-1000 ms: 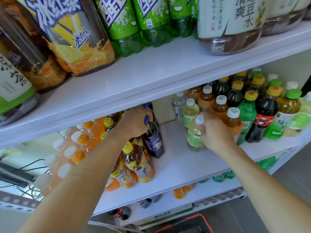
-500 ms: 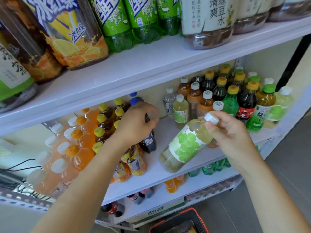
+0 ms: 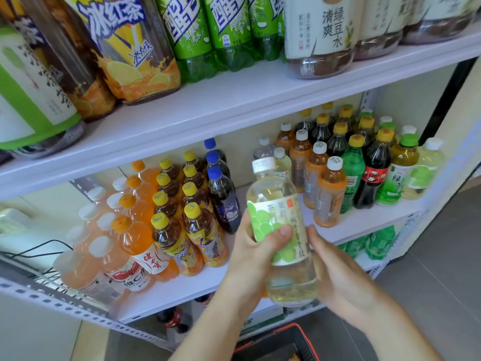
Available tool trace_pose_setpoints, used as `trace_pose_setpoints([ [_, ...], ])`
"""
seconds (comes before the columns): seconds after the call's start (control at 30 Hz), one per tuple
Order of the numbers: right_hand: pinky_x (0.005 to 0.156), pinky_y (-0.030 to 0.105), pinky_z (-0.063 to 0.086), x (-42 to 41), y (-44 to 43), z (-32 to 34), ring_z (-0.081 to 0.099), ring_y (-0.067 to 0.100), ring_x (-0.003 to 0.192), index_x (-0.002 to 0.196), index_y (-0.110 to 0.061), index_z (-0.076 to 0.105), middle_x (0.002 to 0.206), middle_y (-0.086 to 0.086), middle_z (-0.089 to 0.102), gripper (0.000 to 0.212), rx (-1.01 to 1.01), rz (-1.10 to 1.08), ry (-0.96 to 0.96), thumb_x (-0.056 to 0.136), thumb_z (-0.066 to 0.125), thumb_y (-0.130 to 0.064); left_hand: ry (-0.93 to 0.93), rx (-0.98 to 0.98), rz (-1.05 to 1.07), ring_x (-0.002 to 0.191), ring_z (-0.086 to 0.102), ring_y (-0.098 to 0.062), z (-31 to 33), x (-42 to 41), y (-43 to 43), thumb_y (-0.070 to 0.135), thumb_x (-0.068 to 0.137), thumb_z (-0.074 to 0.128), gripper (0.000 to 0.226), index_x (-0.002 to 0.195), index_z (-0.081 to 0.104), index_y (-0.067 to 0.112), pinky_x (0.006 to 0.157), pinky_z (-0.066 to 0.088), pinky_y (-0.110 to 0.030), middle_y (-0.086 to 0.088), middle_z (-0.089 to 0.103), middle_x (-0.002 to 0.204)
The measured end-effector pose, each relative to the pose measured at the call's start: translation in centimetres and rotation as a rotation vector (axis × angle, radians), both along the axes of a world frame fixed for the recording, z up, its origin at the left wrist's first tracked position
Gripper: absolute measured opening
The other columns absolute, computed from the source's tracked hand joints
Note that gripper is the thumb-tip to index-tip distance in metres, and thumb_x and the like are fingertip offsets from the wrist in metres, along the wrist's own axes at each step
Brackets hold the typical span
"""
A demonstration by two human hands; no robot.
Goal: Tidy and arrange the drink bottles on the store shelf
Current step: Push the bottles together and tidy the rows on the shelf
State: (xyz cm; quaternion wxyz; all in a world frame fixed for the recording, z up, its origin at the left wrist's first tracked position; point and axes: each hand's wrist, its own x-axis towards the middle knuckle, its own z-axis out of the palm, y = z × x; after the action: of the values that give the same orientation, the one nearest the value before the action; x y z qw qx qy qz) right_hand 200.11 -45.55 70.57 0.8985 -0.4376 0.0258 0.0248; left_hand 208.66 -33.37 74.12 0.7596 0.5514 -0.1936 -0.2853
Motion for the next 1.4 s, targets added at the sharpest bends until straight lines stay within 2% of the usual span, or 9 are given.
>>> trace_pose_setpoints([
  [0.2,0.079,0.046,0.056,-1.7,2.8,-1.7,0.066,0.044,0.101,0.132,-0.011,0.057,0.124,0.033,0.059,0.074,0.144,0.069,0.122,0.076,0.074,-0.058,0.003,0.031,0.086,0.085,0.069,-0.024,0.3,0.5,0.7,0.044,0.064,0.076,0.052,0.108,0.067,0.018,0.071,0.058,-0.036,-0.008,0.072,0.093],
  [0.43,0.077,0.034,0.057,-2.2,3.7,-0.7,0.07,0.019,0.09,0.114,-0.044,0.056,0.098,-0.005,0.071,0.071,-0.522,-0.415,0.191,0.053,0.091,-0.045,-0.159,0.055,0.326,0.083,0.069,-0.018,3.0,2.6,2.1,0.031,0.067,0.086,0.062,0.121,0.055,0.024,0.075,0.06,-0.041,0.005,0.071,0.088],
  [0.53,0.068,0.023,0.054,-2.2,4.5,-0.3,0.07,0.012,0.08,0.11,-0.048,0.053,0.096,-0.018,0.066,0.067,-0.675,-0.494,0.16,0.059,0.092,-0.025,-0.091,0.012,0.374,0.082,0.064,-0.028,3.4,2.5,2.4,0.018,0.065,0.087,0.046,0.104,0.064,0.021,0.081,0.053,-0.054,-0.007,0.069,0.089],
  [0.63,0.066,0.012,0.051,-2.5,4.7,-0.1,0.069,0.004,0.082,0.11,-0.048,0.052,0.1,-0.026,0.063,0.066,-0.723,-0.482,0.116,0.055,0.09,-0.043,-0.042,-0.064,0.358,0.08,0.059,-0.03,3.4,2.8,2.7,0.004,0.068,0.078,0.025,0.082,0.064,0.019,0.075,0.049,-0.049,-0.016,0.062,0.085],
  [0.87,0.061,0.04,0.06,-2.7,3.1,0.8,0.071,0.04,0.079,0.127,-0.011,0.062,0.112,0.032,0.062,0.07,0.234,0.033,0.225,0.084,0.048,-0.065,0.077,-0.357,0.158,0.085,0.067,-0.022,3.6,4.1,3.5,0.012,0.061,0.074,0.021,0.075,0.06,0.02,0.077,0.055,-0.038,-0.002,0.068,0.083],
  [0.97,0.057,0.037,0.06,-2.4,3.3,0.2,0.07,0.037,0.073,0.131,-0.002,0.054,0.102,0.033,0.063,0.076,0.395,0.09,0.156,0.083,0.064,-0.06,0.07,-0.333,0.119,0.087,0.067,-0.021,3.7,4.5,3.5,0.016,0.067,0.072,0.013,0.076,0.064,0.021,0.08,0.056,-0.04,-0.004,0.069,0.087],
  [1.07,0.062,0.038,0.061,-2.3,3.8,-0.1,0.069,0.038,0.082,0.125,-0.005,0.06,0.105,0.034,0.062,0.073,0.378,-0.02,0.086,0.069,0.086,-0.044,-0.161,0.068,0.263,0.091,0.067,-0.017,4.5,4.7,3.8,0.04,0.087,0.061,0.016,0.079,0.071,0.031,0.086,0.052,-0.052,-0.001,0.072,0.097],
  [1.17,0.074,0.042,0.058,-2.5,3.6,-0.3,0.066,0.039,0.091,0.123,-0.013,0.061,0.11,0.03,0.063,0.068,0.198,-0.176,0.014,0.065,0.091,-0.029,-0.422,0.38,0.281,0.08,0.06,0.015,5.1,4.8,4.4,0.058,0.097,0.045,0.029,0.077,0.065,0.057,0.075,0.045,-0.027,0.029,0.069,0.085],
  [1.4,0.092,0.048,0.052,-2.5,3.7,-0.3,0.064,0.036,0.099,0.119,-0.022,0.06,0.118,0.019,0.064,0.074,-0.022,-0.313,-0.019,0.054,0.093,-0.012,-0.586,0.438,0.319,0.055,0.048,0.0,5.5,5.8,4.9,0.035,0.101,0.05,0.039,0.069,0.058,0.015,0.051,0.036,-0.011,0.014,0.054,0.055],
])
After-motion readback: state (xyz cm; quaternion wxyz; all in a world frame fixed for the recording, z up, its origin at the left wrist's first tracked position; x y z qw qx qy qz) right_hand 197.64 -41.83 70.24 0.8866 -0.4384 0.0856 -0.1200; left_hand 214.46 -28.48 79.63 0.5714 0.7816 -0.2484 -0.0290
